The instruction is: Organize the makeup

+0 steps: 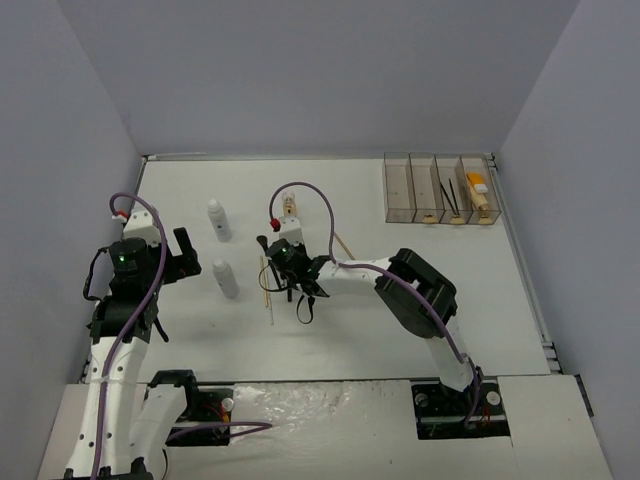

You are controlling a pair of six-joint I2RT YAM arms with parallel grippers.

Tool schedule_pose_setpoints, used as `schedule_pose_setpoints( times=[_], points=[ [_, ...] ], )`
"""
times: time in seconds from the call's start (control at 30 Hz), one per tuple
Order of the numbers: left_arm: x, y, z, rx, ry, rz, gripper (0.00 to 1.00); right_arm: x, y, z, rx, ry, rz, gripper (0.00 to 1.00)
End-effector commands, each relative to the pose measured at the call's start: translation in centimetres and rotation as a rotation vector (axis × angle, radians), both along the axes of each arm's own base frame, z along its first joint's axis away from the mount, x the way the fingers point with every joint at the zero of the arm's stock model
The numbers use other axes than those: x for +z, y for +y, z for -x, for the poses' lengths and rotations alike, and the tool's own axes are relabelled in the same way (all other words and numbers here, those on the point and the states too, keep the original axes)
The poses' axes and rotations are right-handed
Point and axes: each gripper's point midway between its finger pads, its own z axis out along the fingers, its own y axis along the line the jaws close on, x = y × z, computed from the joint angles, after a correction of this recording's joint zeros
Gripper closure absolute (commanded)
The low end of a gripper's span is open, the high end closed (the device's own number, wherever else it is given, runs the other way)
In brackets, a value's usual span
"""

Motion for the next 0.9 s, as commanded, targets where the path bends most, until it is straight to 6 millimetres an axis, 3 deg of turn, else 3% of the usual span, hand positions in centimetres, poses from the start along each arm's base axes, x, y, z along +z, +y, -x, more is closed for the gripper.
schedule_pose_setpoints(
  times=[0.0,0.13,0.33,0.47,0.57,0.7,0.87],
  points=[
    [3.0,0.0,-1.0,0.003,-0.094,0.007,0.03,1.3,0.3,-1.5,-0.048,-0.037,-0.062,0.76],
    [2.9,0.0,-1.0,0.003,-0.09,0.008,0.03,0.4,-0.3,-1.2,-0.06,-0.013,-0.058,0.75],
    [2.9,0.0,-1.1,-0.001,-0.092,0.009,0.03,-0.4,-2.8,0.0,-0.099,0.012,-0.007,0.75],
    [3.0,0.0,-1.1,0.0,-0.093,0.007,0.03,0.8,-5.5,0.5,-0.128,-0.003,0.035,0.87],
    [3.0,0.1,-0.9,0.005,-0.095,0.003,0.03,3.3,-7.8,0.0,-0.124,-0.024,0.04,1.0],
    [3.0,0.1,-1.0,0.005,-0.093,0.006,0.03,10.7,-10.9,-1.6,-0.074,-0.107,-0.025,1.0],
    [2.9,0.2,-1.0,0.01,-0.086,0.003,0.03,18.2,-19.7,-6.3,-0.109,-0.212,0.059,1.0]
  ],
)
